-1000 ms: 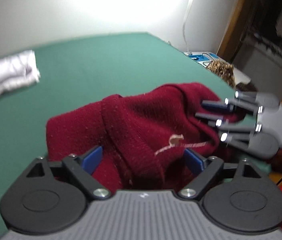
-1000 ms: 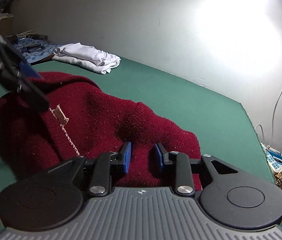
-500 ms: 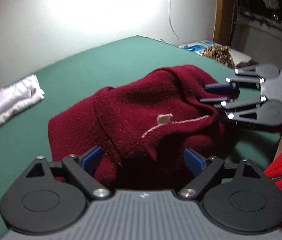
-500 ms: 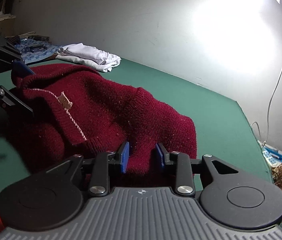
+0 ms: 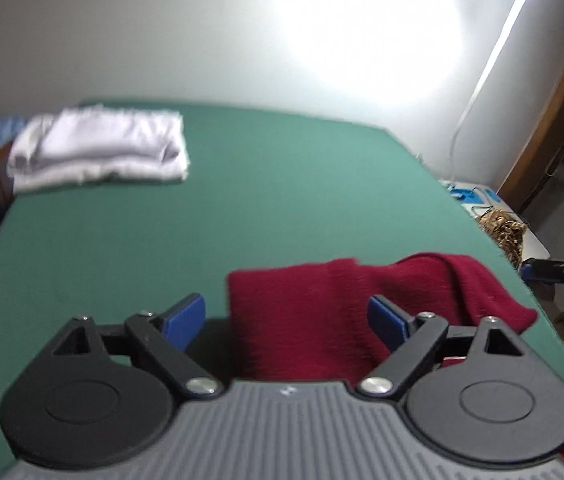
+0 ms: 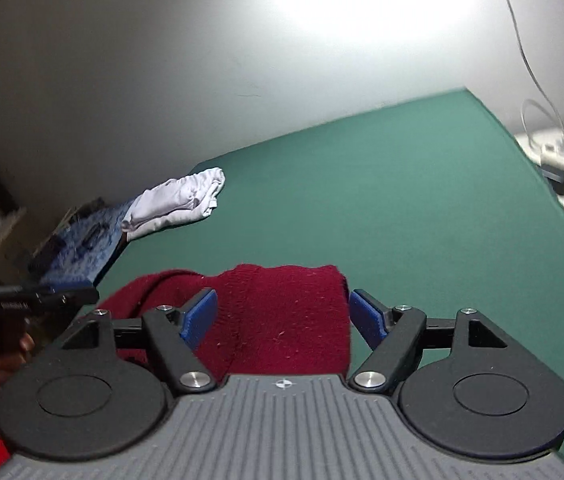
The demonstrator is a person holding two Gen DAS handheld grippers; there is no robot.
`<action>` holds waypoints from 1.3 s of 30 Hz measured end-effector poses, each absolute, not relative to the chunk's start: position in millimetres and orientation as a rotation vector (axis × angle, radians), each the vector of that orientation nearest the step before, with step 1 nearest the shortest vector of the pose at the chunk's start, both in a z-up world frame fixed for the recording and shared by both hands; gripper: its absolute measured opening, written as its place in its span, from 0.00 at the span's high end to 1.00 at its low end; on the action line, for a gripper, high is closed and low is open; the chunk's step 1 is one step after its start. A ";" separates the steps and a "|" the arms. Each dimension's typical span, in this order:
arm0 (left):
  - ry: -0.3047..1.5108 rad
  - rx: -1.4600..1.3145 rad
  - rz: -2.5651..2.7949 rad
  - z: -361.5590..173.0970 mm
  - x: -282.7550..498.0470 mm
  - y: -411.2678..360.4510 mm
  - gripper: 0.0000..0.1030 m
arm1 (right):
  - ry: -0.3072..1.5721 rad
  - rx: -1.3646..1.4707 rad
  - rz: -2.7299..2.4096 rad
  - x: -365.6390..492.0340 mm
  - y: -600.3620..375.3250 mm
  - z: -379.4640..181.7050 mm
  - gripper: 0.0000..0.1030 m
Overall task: Fold clothes
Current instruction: 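Grasp the folded sweater bundle with both grippers and lift it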
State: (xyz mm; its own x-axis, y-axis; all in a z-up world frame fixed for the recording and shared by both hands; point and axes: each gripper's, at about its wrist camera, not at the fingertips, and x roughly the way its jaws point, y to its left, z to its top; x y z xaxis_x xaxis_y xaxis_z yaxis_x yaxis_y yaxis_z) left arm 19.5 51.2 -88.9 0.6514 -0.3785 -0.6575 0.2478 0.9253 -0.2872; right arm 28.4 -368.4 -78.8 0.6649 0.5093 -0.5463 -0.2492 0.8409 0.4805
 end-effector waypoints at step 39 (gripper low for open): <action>0.982 -0.460 -0.457 -146.3 48.1 35.2 0.14 | 1.011 0.515 0.736 98.5 -338.7 -153.3 0.37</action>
